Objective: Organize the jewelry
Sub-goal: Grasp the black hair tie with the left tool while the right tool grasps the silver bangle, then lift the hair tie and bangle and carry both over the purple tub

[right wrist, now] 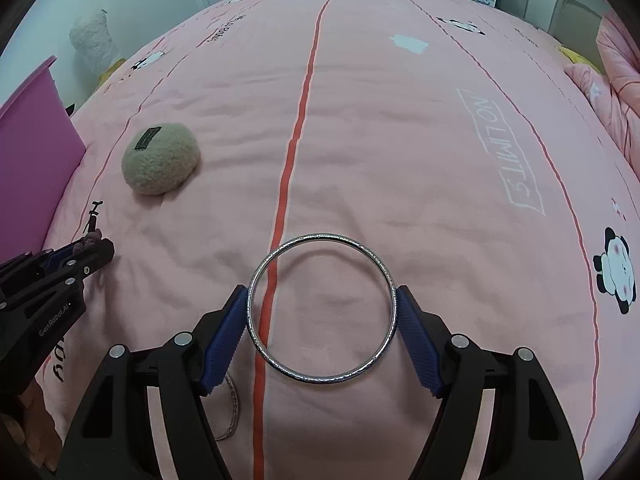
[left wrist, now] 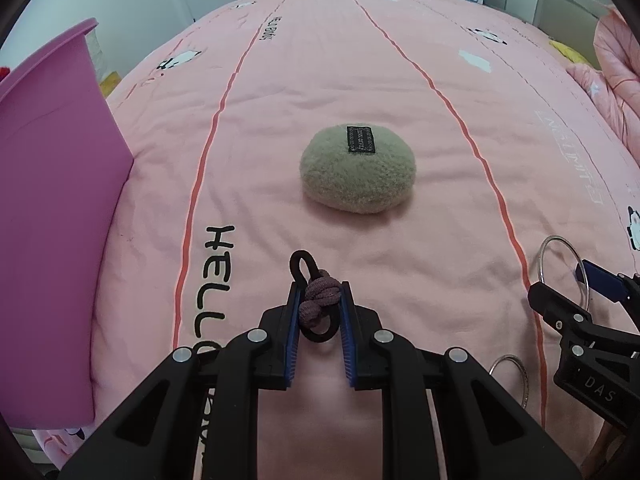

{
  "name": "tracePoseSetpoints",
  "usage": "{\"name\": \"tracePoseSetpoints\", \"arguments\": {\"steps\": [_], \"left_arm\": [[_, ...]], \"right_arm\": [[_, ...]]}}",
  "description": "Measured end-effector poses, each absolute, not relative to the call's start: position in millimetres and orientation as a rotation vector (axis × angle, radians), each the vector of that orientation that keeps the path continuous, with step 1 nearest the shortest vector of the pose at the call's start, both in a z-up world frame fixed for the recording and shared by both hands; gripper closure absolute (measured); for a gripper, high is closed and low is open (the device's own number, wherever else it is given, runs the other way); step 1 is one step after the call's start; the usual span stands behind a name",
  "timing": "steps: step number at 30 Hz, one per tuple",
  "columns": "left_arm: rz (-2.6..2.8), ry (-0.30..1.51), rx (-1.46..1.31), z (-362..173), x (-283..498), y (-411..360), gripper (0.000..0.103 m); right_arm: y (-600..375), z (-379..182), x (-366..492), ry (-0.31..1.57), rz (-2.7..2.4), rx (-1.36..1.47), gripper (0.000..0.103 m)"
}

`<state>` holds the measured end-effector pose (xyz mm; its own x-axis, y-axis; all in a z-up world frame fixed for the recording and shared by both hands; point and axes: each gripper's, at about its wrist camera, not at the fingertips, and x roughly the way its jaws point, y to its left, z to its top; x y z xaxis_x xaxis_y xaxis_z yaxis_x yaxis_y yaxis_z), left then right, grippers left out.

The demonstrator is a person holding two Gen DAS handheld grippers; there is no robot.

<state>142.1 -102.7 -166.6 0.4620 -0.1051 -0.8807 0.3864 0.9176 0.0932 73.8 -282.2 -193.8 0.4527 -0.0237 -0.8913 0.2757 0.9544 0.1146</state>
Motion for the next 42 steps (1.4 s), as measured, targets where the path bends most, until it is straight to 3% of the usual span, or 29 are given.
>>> {"name": "tracePoseSetpoints", "arguments": {"steps": [25,42], "left_arm": [[-0.33,0.855,0.157,-27,68,-43,0.085],[-0.18,0.751,0.041,58,76,60,0.085]], "right_arm": [[-249,-63,8,0.882,-0.142,0.268,0.032],[-153,27,45,0.754,0.061,0.208,0.032]]}}
